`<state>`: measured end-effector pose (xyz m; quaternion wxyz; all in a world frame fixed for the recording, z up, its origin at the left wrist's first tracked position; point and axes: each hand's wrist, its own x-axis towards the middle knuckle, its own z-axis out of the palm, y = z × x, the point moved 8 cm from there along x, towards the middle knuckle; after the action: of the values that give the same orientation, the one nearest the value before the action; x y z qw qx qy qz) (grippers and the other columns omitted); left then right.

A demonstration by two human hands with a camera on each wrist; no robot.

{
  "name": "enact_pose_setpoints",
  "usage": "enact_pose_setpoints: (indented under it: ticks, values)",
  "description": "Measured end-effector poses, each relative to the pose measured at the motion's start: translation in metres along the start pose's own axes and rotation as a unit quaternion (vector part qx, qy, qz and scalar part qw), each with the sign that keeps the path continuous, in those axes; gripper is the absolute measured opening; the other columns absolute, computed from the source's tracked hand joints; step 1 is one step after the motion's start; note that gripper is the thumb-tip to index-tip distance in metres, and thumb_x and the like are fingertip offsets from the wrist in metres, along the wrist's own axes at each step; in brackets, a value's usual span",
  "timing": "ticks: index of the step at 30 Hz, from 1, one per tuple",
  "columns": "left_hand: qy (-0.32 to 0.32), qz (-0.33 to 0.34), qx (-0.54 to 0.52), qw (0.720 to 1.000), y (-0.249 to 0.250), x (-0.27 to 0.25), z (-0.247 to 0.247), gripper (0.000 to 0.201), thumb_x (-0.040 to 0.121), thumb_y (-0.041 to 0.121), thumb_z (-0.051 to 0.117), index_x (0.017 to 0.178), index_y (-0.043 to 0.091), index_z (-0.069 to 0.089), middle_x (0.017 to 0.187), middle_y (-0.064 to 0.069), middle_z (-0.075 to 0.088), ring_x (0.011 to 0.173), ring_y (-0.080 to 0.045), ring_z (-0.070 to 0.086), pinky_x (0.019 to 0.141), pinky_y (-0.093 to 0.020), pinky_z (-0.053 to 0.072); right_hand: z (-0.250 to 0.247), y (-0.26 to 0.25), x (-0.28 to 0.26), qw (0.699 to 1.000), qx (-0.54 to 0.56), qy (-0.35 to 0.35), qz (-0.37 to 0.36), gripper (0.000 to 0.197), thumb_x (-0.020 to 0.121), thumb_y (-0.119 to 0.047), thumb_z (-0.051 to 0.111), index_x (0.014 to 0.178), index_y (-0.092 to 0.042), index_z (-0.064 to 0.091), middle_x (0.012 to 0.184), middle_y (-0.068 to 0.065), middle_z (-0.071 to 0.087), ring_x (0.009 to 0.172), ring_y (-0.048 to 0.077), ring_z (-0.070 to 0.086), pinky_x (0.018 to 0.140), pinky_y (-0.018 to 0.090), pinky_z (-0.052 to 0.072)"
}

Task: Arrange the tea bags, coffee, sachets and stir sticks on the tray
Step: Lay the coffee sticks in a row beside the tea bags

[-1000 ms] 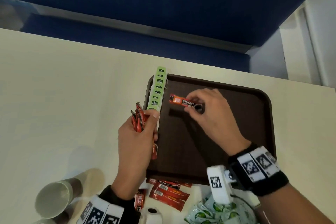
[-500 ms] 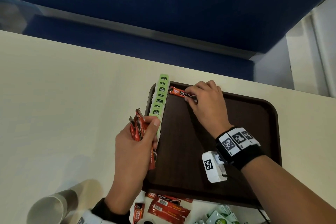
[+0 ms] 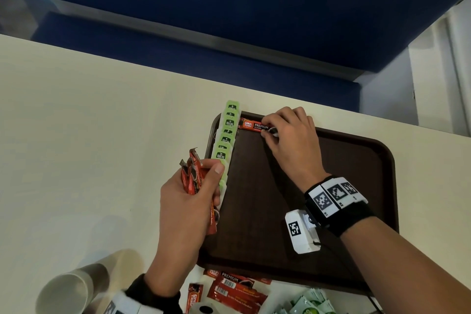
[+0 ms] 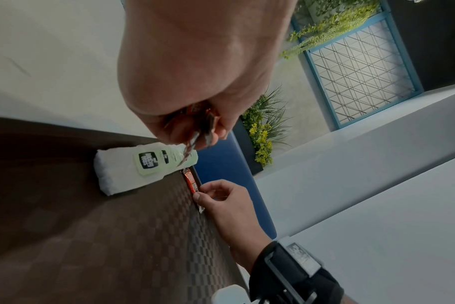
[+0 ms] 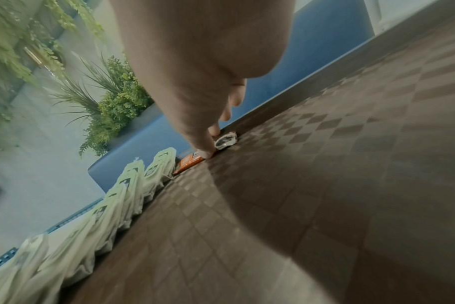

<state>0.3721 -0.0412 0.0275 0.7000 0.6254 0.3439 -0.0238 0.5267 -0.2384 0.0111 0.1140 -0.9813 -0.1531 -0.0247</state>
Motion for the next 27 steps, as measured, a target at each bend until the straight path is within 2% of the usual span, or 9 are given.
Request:
enact_pose_setpoints:
  ticks: [12,21,23,24,26,27]
  values:
    - [-0.016,-0.004,0.005,1.0,-0.002,0.004,0.006,0.016,0.097,0.04,0.074,0.105,0.027,0.078,0.079,-0.003,0.077,0.065,-0.015,0.07,0.065,-0.033,0.058,-0.003,-0.001,0.001,1.0,-0.002,-0.004,-0.011,0.023,0.099,-0.029,0.072,0.121,-0.021,0.073,0.115,0.001,0.066,0.112,0.025,0.055,0.093,0.041,0.047]
    - [-0.02,-0.008,0.005,1.0,0.0,0.006,0.008,0.029,0.095,0.045,0.073,0.112,0.022,0.076,0.08,-0.004,0.078,0.065,-0.015,0.073,0.06,-0.03,0.06,-0.009,-0.001,-0.002,1.0,0.012,-0.017,0.009,0.027,0.1,-0.031,0.072,0.125,-0.021,0.07,0.12,0.0,0.064,0.115,0.023,0.053,0.096,0.042,0.05]
    - [-0.026,-0.011,0.008,1.0,0.001,0.005,0.01,0.035,0.094,0.049,0.072,0.112,0.019,0.075,0.078,-0.006,0.077,0.064,-0.017,0.074,0.06,-0.032,0.061,-0.022,-0.008,-0.007,0.996,0.082,-0.015,0.026,0.026,0.099,-0.033,0.073,0.123,-0.023,0.071,0.117,-0.005,0.063,0.112,0.016,0.052,0.096,0.035,0.049]
    - [-0.028,-0.011,0.013,0.999,0.001,0.005,0.012,0.038,0.093,0.051,0.072,0.111,0.017,0.075,0.077,-0.007,0.077,0.063,-0.018,0.074,0.06,-0.034,0.062,-0.03,-0.013,-0.013,0.987,0.151,-0.022,0.041,0.023,0.097,-0.035,0.075,0.118,-0.025,0.072,0.113,-0.008,0.063,0.108,0.011,0.054,0.093,0.028,0.048]
    - [-0.033,-0.004,0.016,0.999,0.004,0.003,0.015,0.041,0.091,0.053,0.072,0.107,0.015,0.075,0.074,-0.009,0.076,0.063,-0.021,0.075,0.064,-0.039,0.063,-0.044,-0.031,-0.031,0.944,0.31,-0.084,0.077,0.018,0.093,-0.039,0.081,0.103,-0.026,0.074,0.099,-0.013,0.067,0.094,0.006,0.061,0.081,0.015,0.048]
    - [-0.034,0.002,0.015,0.999,0.005,0.002,0.017,0.039,0.091,0.052,0.072,0.103,0.016,0.076,0.074,-0.008,0.076,0.064,-0.022,0.076,0.066,-0.041,0.063,-0.046,-0.043,-0.044,0.913,0.372,-0.14,0.091,0.02,0.089,-0.042,0.083,0.097,-0.027,0.074,0.093,-0.011,0.07,0.088,0.007,0.064,0.075,0.017,0.05]
